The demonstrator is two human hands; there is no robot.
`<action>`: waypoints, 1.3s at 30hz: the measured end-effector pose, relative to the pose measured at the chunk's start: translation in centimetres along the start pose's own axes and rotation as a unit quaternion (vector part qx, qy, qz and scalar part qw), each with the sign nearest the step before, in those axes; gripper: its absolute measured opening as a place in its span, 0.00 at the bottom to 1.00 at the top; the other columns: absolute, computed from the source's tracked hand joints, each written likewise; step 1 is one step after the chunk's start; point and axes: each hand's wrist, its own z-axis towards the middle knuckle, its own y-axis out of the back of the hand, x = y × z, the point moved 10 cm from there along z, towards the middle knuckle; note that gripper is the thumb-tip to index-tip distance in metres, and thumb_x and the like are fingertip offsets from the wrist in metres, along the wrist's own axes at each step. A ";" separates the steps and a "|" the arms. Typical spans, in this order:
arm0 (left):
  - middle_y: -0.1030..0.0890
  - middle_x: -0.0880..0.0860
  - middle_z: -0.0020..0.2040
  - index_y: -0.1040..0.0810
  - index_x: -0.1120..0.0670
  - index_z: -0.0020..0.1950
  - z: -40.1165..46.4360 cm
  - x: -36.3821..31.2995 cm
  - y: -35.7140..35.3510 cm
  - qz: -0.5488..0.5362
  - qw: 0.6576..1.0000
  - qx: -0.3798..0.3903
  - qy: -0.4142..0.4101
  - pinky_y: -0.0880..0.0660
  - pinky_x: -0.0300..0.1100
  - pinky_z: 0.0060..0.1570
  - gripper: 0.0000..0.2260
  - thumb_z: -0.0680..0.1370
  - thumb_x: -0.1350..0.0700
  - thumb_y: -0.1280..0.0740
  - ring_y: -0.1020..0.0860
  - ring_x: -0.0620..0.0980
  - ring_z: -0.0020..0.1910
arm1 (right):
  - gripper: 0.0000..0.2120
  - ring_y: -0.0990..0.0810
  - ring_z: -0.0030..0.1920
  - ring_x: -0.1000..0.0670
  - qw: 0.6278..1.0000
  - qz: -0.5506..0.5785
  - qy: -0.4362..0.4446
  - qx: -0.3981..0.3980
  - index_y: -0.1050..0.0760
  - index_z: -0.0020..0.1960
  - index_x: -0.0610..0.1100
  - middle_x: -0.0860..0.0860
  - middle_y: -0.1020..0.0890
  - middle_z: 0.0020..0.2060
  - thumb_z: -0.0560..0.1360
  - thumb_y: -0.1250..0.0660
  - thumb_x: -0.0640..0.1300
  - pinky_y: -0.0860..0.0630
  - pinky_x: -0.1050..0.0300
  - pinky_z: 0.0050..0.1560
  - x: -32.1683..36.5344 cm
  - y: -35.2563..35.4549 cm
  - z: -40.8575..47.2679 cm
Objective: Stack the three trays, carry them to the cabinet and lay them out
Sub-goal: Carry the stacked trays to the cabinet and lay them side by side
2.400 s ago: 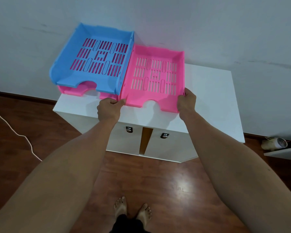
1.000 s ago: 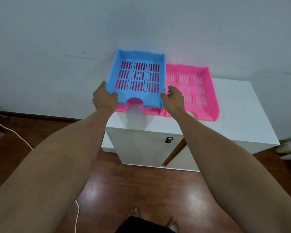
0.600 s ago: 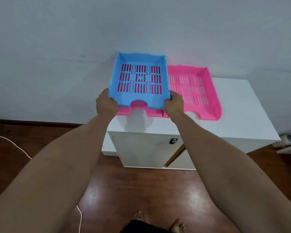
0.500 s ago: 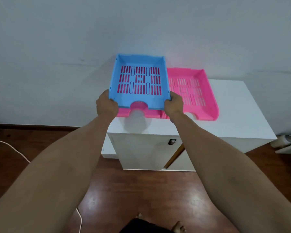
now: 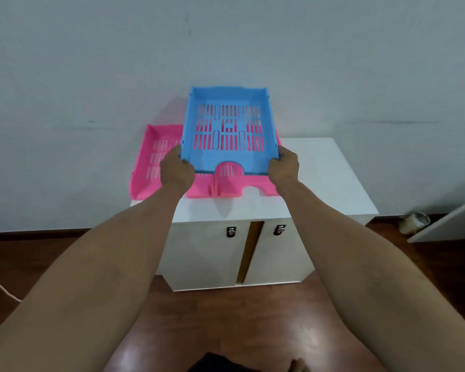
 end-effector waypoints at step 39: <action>0.34 0.57 0.80 0.43 0.57 0.83 -11.6 -10.5 -31.7 0.035 0.992 0.076 0.096 0.34 0.49 0.74 0.30 0.83 0.64 0.37 0.34 0.58 0.78 | 0.24 0.27 0.32 0.53 0.997 -0.026 -0.067 0.007 0.21 0.54 0.46 0.54 0.24 0.35 0.72 0.49 0.28 0.33 0.67 0.25 -20.9 26.4 14.5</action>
